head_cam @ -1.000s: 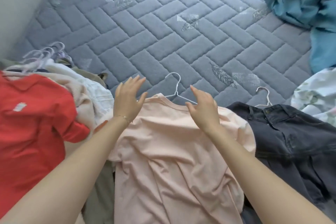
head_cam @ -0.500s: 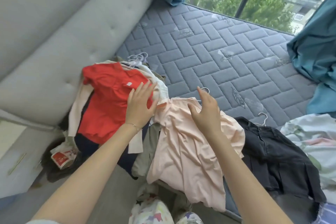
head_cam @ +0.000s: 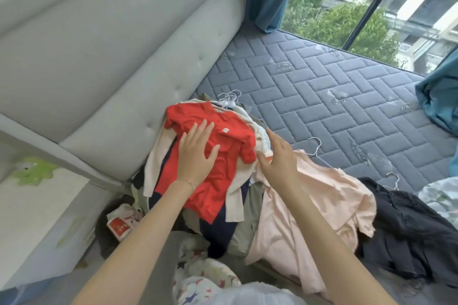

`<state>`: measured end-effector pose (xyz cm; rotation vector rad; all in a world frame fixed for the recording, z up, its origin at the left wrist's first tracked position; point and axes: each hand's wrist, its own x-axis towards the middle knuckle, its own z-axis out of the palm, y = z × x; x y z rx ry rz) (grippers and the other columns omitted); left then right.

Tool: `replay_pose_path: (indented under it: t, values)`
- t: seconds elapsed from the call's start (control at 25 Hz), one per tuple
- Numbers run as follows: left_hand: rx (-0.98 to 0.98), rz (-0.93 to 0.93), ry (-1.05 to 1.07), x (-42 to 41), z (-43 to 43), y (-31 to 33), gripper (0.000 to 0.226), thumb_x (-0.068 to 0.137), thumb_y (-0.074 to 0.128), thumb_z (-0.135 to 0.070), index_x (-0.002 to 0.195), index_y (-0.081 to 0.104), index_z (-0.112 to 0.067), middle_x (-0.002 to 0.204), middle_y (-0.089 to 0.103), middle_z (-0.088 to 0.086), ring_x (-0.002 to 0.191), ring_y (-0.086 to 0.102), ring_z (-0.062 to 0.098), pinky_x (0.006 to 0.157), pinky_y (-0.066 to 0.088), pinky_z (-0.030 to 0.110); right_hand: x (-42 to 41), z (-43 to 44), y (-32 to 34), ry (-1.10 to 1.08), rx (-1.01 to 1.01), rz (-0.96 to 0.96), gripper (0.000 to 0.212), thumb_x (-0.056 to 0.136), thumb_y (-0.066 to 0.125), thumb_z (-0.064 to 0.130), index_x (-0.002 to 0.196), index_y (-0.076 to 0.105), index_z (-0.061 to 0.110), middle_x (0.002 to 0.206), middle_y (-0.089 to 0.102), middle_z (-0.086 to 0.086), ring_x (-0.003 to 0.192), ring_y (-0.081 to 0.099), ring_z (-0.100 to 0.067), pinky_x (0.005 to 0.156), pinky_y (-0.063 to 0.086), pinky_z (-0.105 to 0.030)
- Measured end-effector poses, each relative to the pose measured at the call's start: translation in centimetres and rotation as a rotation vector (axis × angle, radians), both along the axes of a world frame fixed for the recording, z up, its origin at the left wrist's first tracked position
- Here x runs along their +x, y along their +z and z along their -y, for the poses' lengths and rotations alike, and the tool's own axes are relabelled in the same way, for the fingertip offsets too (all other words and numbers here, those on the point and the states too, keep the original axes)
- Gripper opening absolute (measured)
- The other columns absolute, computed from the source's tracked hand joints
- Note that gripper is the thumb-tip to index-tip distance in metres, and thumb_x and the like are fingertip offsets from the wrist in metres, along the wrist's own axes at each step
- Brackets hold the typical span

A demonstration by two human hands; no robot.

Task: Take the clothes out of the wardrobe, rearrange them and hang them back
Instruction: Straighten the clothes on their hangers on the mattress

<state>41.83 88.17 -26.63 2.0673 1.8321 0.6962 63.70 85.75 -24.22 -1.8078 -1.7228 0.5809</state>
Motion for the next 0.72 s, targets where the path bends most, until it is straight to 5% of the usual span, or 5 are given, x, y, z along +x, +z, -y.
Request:
replay_pose_path:
  t: [0.32, 0.72]
  values:
    - [-0.094, -0.012, -0.188, -9.4, -6.2, -0.4, 0.055, 0.095, 0.054, -0.034, 0.147, 0.037, -0.024, 0.156, 0.031, 0.000, 0.147, 0.020, 0.022, 0.119, 0.016, 0.046, -11.3, -4.0, -0.9, -0.176, -0.159, -0.024, 0.063, 0.090, 0.061, 0.020, 0.147, 0.037, 0.011, 0.142, 0.050, -0.010, 0.133, 0.042, -0.028, 0.109, 0.034, -0.043]
    - [-0.216, 0.022, -0.111, -11.3, -16.0, -5.7, 0.054, 0.096, 0.055, -0.030, 0.146, 0.039, -0.020, 0.154, 0.034, 0.002, 0.146, 0.022, 0.022, 0.118, 0.017, 0.047, -12.5, -10.5, -5.5, -0.183, -0.253, 0.005, 0.062, 0.091, 0.060, 0.020, 0.147, 0.038, 0.014, 0.141, 0.050, -0.007, 0.133, 0.042, -0.026, 0.110, 0.033, -0.043]
